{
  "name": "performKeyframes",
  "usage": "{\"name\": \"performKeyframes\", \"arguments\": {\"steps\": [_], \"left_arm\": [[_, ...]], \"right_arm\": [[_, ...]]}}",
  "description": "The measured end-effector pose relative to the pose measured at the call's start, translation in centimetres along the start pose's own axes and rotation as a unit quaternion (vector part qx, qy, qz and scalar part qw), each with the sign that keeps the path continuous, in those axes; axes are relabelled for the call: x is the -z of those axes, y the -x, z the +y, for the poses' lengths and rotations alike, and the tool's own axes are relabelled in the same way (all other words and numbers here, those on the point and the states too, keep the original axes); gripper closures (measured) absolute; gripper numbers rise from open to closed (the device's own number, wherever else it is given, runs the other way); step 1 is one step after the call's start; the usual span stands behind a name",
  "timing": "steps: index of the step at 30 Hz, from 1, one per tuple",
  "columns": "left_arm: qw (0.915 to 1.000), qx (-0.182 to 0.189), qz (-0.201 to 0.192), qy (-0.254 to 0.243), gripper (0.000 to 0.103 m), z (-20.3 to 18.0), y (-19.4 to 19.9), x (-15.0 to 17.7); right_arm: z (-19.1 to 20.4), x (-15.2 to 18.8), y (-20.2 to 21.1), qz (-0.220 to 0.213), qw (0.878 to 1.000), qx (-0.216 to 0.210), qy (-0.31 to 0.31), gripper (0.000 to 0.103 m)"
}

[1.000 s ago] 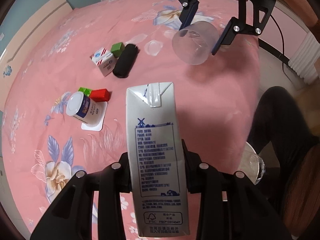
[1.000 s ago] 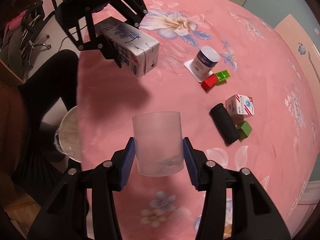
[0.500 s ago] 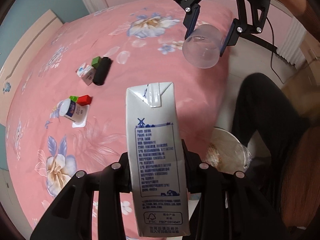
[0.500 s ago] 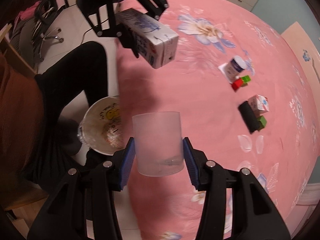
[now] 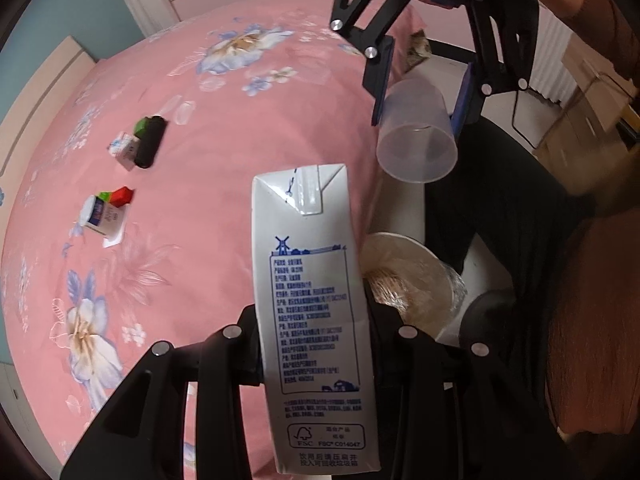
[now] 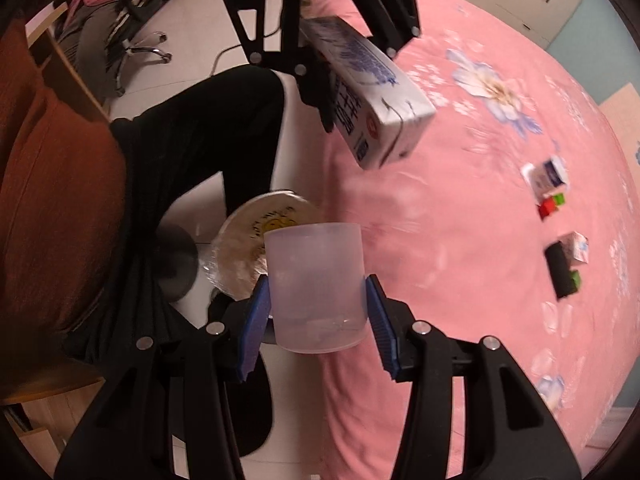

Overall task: Collect trash
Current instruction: 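Carry the cup and milk carton in both tools over the trash bin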

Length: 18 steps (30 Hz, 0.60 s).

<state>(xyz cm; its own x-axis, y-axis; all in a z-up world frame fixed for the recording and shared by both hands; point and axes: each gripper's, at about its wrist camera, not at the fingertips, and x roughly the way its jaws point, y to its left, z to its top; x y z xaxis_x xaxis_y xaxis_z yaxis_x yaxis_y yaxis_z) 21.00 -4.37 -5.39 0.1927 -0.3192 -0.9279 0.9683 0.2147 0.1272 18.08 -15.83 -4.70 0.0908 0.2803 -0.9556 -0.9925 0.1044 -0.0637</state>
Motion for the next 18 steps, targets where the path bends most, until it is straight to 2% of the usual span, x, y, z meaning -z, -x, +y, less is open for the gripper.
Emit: {"name": "performKeyframes", "arguments": {"steps": [7, 18], "left_arm": [[0.9995, 0.026, 0.010, -0.014, 0.064, -2.4, -2.1, 1.3], [0.9976, 0.062, 0.026, -0.017, 0.064, -4.2, -6.1, 2.8]], "right_arm": [[2.1, -0.1, -2.6, 0.001, 1.000, -0.024, 0.006, 0.054], [3.1, 0.8, -7.4, 0.010, 0.998, -0.063, -0.003, 0.054]]}}
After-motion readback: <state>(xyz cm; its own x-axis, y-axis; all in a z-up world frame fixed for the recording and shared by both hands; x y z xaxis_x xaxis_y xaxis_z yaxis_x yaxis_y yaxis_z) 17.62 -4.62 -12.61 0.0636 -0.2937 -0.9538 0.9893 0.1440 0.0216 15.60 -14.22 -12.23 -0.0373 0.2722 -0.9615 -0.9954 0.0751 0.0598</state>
